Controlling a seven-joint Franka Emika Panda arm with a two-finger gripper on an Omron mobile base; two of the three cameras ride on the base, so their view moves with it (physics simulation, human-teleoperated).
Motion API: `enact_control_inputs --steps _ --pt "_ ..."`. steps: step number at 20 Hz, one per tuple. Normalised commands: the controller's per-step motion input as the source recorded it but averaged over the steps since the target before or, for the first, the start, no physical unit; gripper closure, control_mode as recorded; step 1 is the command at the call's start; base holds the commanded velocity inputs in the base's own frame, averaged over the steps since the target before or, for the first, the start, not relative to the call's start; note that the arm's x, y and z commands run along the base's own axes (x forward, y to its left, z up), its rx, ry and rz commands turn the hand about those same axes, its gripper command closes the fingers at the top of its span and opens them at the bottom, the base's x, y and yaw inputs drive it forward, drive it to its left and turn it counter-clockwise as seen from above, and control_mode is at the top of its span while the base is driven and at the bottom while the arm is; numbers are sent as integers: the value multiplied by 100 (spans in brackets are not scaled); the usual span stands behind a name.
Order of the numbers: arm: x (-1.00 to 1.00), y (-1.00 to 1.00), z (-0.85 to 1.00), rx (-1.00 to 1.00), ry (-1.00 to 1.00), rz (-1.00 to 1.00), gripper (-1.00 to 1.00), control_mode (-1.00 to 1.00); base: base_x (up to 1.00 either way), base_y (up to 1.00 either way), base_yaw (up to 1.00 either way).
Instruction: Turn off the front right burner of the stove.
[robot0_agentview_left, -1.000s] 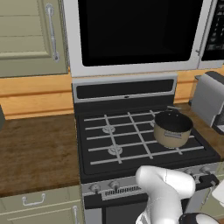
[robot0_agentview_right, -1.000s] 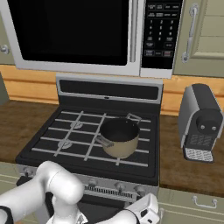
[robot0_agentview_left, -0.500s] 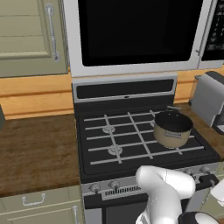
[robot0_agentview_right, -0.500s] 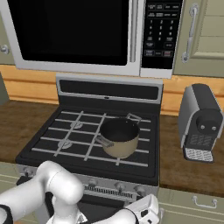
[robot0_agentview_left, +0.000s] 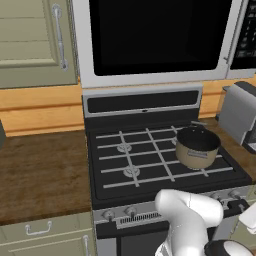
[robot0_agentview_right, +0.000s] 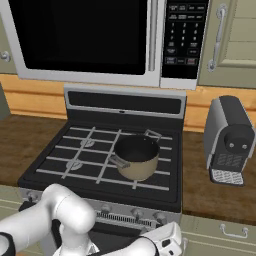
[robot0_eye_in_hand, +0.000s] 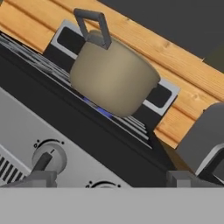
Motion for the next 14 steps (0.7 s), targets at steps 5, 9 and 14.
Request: enact_control_inputs --steps 5,9,14 --pt "2 0 -1 5 2 0 -100 -100 0 0 0" --pt "8 0 -6 6 6 0 -100 -100 0 0 0" --pt "13 -6 -6 7 5 0 -100 -100 0 0 0"
